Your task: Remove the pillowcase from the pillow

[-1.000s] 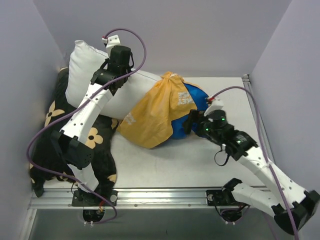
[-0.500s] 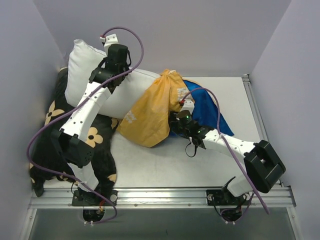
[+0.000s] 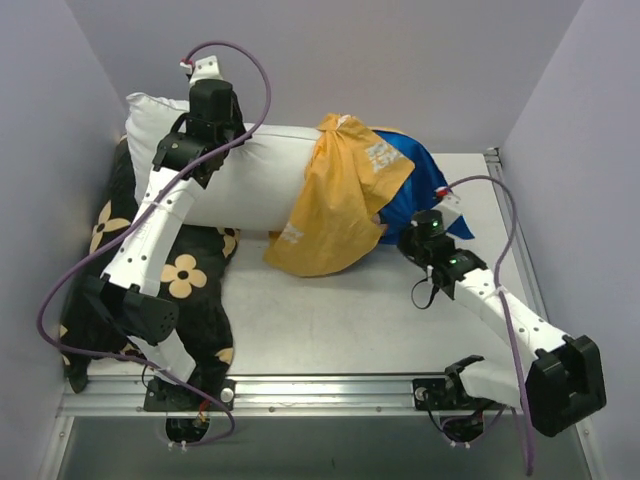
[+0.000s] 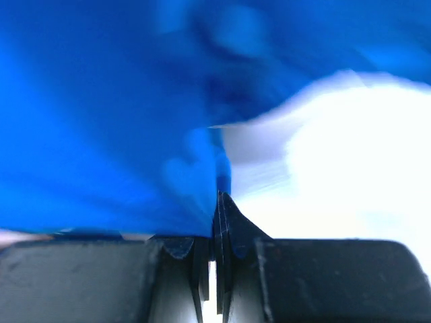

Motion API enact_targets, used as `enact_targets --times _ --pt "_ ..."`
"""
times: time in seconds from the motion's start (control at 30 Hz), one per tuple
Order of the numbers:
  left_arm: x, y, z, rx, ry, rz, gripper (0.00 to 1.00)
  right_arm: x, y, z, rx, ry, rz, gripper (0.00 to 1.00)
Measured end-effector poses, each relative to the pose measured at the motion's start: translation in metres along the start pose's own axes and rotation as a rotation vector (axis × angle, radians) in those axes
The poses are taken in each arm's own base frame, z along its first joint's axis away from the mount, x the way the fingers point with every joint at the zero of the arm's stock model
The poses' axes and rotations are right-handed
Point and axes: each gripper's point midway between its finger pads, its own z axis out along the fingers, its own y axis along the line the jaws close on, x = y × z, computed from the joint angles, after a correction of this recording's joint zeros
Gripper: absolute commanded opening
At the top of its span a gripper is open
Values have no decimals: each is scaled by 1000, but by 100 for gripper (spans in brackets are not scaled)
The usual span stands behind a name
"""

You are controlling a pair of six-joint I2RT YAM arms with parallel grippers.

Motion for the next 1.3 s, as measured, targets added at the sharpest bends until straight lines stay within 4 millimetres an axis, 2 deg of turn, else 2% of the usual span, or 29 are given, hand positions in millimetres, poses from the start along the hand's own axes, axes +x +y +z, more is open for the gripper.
enact_targets --times 0.13,0.23,0.4,0.63,0.87,1.07,1.13,1.17,1.23,1.27,1.3 --pt "-16 3 -25 41 -14 -15 0 -39 -50 -8 90 -55 130 0" --pt "-21 6 -42 67 -6 -18 0 -58 -75 -17 130 -69 197 0" --pt "-24 5 -59 101 5 -20 0 -85 -95 -32 149 -60 274 0" --pt "-27 7 -60 108 4 -25 0 -118 -105 -52 170 -84 312 0" --pt "-33 18 -64 96 -2 -36 0 -123 -131 -65 241 -69 351 0" --pt "-39 27 -69 81 -16 -45 0 -119 -140 -69 274 -46 355 0" --pt "-40 28 -70 84 -17 -45 0 -117 -137 -69 261 -35 349 7" --pt "-39 28 -70 89 -13 -45 0 -115 -130 -69 235 -27 336 19" --pt "-33 30 -71 90 -5 -43 0 -113 -114 -69 182 -18 294 34" --pt "-27 30 -72 88 3 -39 0 -111 -101 -70 142 -10 258 46" --pt "-20 30 -72 87 7 -32 0 -107 -84 -71 93 0 215 52"
